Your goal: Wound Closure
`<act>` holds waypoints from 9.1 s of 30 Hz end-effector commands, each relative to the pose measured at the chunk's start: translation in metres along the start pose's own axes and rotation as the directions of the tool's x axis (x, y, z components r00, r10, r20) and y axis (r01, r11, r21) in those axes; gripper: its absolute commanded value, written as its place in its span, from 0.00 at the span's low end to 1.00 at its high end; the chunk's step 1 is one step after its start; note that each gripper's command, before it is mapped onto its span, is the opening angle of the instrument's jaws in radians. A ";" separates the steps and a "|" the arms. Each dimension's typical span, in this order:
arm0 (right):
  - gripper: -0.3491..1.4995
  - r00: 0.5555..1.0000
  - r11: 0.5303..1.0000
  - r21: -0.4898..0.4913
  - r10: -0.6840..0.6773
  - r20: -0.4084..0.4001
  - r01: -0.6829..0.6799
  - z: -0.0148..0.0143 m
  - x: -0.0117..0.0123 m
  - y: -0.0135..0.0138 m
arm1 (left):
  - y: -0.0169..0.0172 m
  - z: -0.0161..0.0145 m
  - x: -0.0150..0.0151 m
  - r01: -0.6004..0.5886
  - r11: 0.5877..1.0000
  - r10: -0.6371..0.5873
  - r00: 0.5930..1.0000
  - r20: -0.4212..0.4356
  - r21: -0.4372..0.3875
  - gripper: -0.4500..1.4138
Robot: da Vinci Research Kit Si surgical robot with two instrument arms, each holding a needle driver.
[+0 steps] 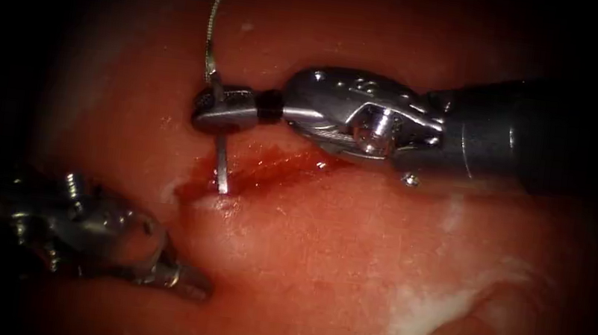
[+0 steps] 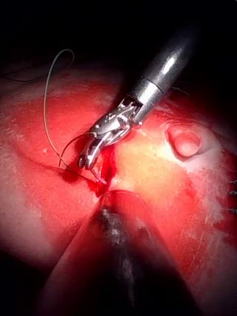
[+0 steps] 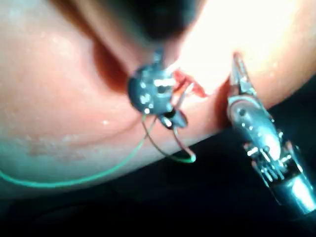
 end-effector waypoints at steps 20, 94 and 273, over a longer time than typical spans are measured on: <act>0.00 0.997 0.990 -0.131 0.052 -0.057 -0.059 0.0006 0.0004 -0.0004 | 0.0007 0.0031 -0.0002 -0.010 1.000 0.010 1.000 -0.001 0.000 0.14; 0.00 0.715 0.734 -0.077 0.675 0.183 -0.674 0.0014 -0.0030 -0.0060 | -0.0017 0.0023 -0.0024 -0.001 1.000 0.001 1.000 0.004 0.005 0.14; 0.00 0.913 0.941 0.079 -0.337 0.228 0.328 -0.0007 -0.0066 -0.0068 | -0.0060 -0.0134 0.0075 0.284 0.133 -0.947 0.319 -0.037 -0.950 0.05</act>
